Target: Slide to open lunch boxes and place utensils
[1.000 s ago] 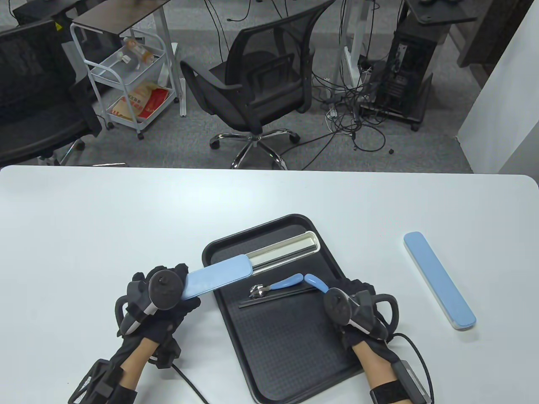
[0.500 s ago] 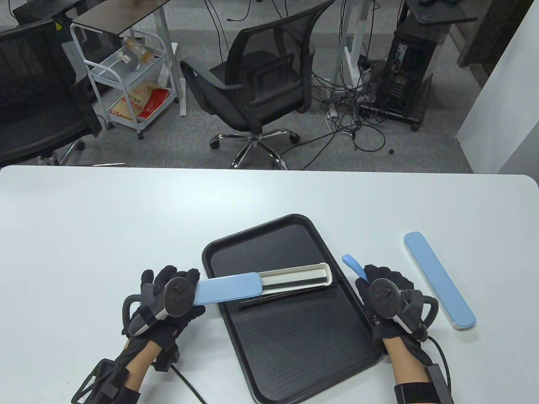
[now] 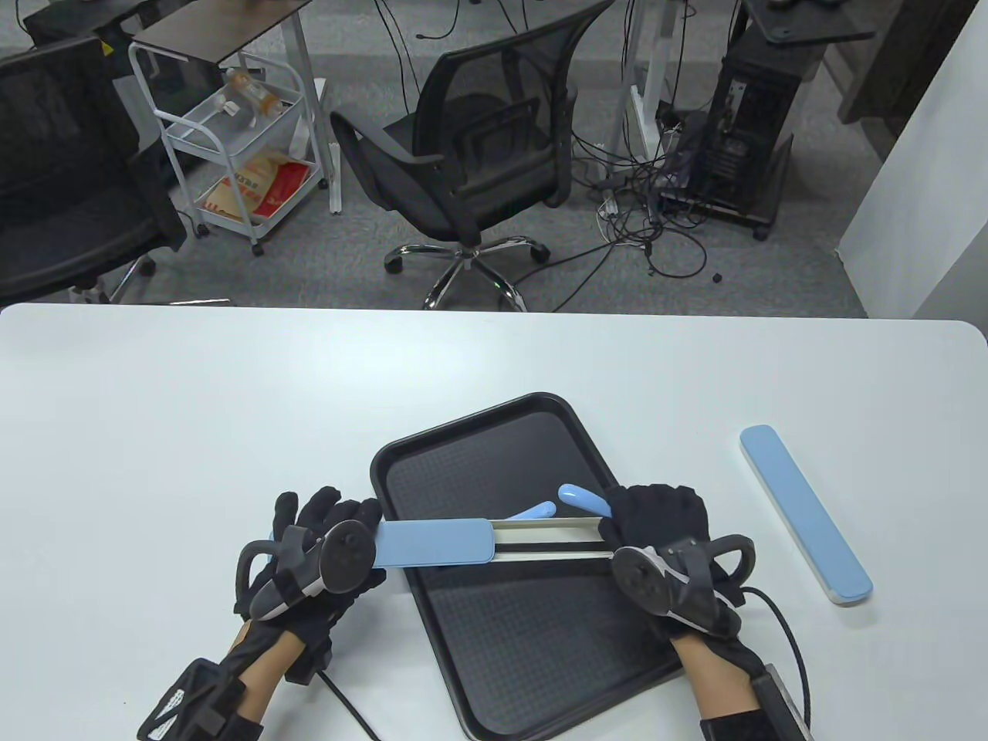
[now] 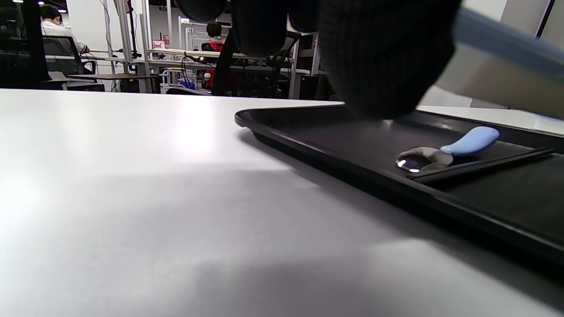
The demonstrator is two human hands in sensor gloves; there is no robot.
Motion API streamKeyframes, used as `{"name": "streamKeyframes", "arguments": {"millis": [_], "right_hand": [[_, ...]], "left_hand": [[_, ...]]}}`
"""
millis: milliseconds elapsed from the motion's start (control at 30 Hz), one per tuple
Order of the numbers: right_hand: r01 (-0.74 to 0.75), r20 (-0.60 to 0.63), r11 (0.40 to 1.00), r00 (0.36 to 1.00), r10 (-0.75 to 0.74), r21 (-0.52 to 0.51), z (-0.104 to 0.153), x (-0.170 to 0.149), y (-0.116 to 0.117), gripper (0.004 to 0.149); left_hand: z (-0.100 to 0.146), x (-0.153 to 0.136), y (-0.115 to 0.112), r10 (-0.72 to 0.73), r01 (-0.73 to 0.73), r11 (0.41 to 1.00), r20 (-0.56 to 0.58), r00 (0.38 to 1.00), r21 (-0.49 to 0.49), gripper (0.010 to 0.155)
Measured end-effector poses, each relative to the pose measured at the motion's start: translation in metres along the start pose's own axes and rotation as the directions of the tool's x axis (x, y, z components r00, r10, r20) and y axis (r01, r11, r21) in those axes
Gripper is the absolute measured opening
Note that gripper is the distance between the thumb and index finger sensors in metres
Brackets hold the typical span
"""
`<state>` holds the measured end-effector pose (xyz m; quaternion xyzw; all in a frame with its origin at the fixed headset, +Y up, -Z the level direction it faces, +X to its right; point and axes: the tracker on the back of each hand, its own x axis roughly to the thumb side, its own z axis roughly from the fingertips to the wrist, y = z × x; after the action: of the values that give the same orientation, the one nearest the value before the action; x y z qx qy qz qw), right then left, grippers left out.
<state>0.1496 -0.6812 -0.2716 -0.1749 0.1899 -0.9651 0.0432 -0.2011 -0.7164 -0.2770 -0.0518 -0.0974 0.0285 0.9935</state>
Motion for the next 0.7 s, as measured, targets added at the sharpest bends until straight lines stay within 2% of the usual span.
{"name": "streamKeyframes", "arguments": {"millis": [133, 300, 700], "right_hand": [[-0.104, 0.118, 0.995, 0.988, 0.102, 0.012, 0.002, 0.02, 0.007, 0.048], [-0.144, 0.206, 0.989, 0.969, 0.137, 0.024, 0.003, 0.041, 0.011, 0.048], [-0.242, 0.296, 0.969, 0.93, 0.219, 0.041, 0.004, 0.062, 0.019, 0.048]], "left_hand": [[0.0, 0.003, 0.0, -0.017, 0.017, 1.0, 0.013, 1.0, -0.003, 0.089], [0.001, 0.007, 0.0, -0.035, 0.035, 0.999, 0.028, 0.999, -0.003, 0.089], [0.0, 0.008, -0.001, -0.033, 0.032, 0.999, 0.053, 0.998, 0.006, 0.089]]}}
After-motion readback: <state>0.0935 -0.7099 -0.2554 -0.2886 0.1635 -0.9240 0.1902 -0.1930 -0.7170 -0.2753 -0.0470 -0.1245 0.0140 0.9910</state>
